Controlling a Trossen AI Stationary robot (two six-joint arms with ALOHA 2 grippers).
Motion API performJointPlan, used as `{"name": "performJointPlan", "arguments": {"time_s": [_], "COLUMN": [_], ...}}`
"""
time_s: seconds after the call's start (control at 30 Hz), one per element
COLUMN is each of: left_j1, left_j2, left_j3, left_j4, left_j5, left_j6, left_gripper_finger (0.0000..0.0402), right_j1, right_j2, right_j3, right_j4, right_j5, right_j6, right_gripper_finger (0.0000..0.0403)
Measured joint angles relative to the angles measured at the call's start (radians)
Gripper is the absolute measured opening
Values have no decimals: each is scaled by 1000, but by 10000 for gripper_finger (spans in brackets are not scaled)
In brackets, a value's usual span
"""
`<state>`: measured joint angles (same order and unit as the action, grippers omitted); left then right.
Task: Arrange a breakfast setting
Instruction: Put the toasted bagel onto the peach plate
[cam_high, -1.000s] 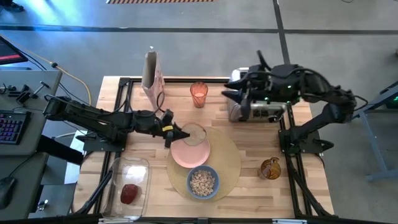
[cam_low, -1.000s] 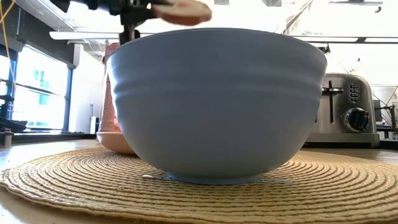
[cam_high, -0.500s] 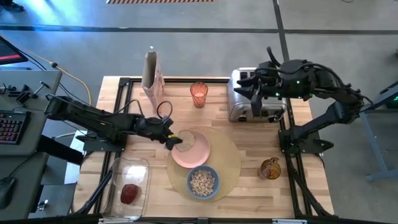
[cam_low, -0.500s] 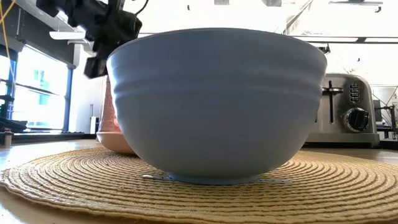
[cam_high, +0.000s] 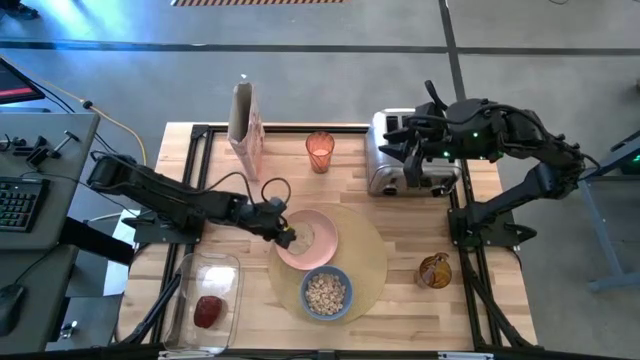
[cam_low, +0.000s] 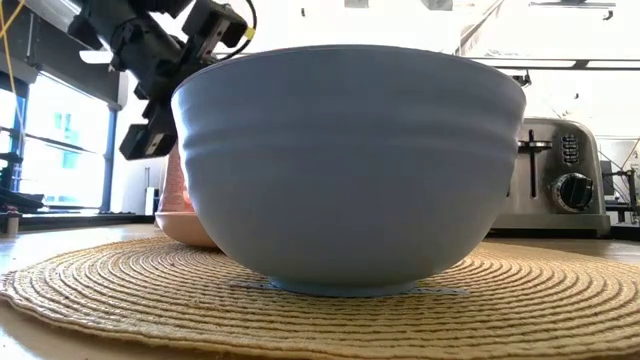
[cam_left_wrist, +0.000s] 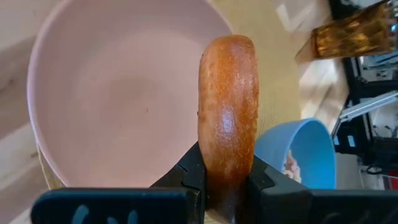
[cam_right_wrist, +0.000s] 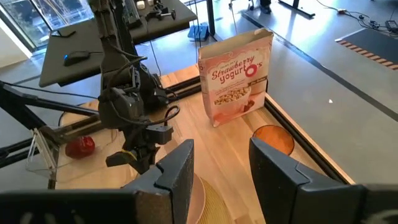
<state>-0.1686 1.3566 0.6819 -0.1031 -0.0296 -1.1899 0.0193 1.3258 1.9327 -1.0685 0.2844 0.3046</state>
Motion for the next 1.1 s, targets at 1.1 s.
{"name": "performJointPlan", "arguments": {"time_s": [1.1], "left_j1": [32], "left_j2": [104], "left_j3": [0], "left_j4": [19], "left_j5": [91], "left_j6": [-73], "left_gripper_finger": [47], "right_j1": [0], "right_j2": [0], "right_j3": [0], "right_j4": [-13], "right_j5": [-1], "right_j6": [-44], "right_gripper_finger": [135]}}
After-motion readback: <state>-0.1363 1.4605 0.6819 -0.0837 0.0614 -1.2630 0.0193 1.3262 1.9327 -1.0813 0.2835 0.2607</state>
